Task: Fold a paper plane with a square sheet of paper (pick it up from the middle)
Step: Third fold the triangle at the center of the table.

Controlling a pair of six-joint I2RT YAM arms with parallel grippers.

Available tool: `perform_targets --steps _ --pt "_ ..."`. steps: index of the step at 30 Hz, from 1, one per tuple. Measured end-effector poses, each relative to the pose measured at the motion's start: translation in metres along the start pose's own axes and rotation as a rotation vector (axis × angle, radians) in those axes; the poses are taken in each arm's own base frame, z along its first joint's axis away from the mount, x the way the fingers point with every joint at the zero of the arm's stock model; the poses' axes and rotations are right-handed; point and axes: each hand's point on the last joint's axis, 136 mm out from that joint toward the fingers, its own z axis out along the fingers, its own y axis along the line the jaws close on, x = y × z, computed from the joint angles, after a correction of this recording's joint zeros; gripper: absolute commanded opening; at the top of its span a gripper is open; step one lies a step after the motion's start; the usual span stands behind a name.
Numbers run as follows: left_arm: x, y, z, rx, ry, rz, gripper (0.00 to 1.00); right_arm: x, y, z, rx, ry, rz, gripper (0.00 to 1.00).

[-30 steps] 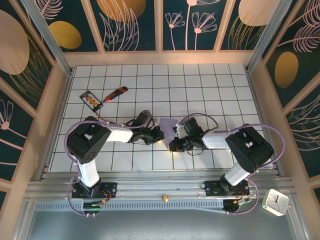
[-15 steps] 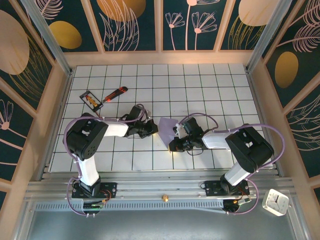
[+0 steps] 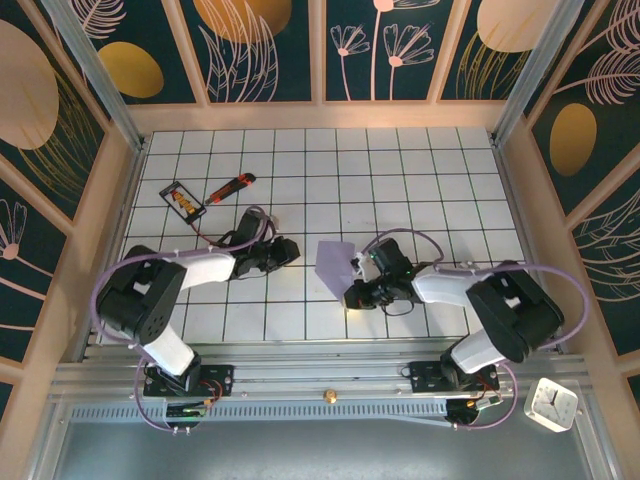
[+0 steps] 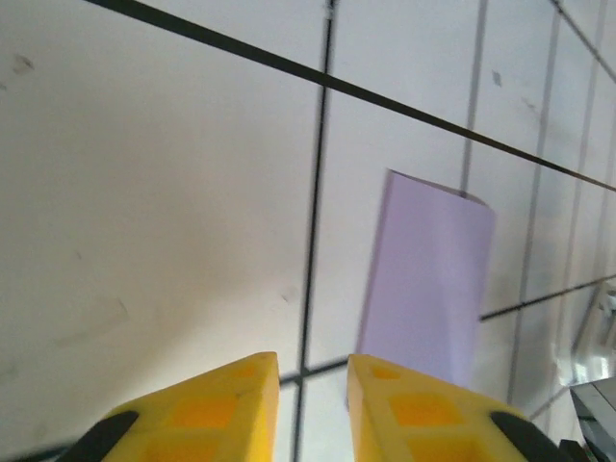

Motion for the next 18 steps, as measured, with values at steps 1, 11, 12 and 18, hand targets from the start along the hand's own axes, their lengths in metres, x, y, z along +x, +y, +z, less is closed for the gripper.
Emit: perform_targets --steps 1,11,12,18 --pt "0.003 -0.005 -0.002 0.013 0.000 0.007 0.32 -0.003 0.005 -0.004 -0.009 -0.017 -0.011 0.00" --pt "0.032 -0.034 0.003 0.098 0.054 0.059 0.37 -0.068 -0.013 -0.035 0.157 -0.276 0.101 0.27" --pt "0.034 -0.034 0.005 0.102 0.061 0.062 0.37 -0.069 -0.017 -0.035 0.173 -0.281 0.112 0.29" --pt "0.043 -0.030 0.017 0.084 0.120 0.092 0.41 -0.066 -0.030 -0.026 0.238 -0.273 0.136 0.29"
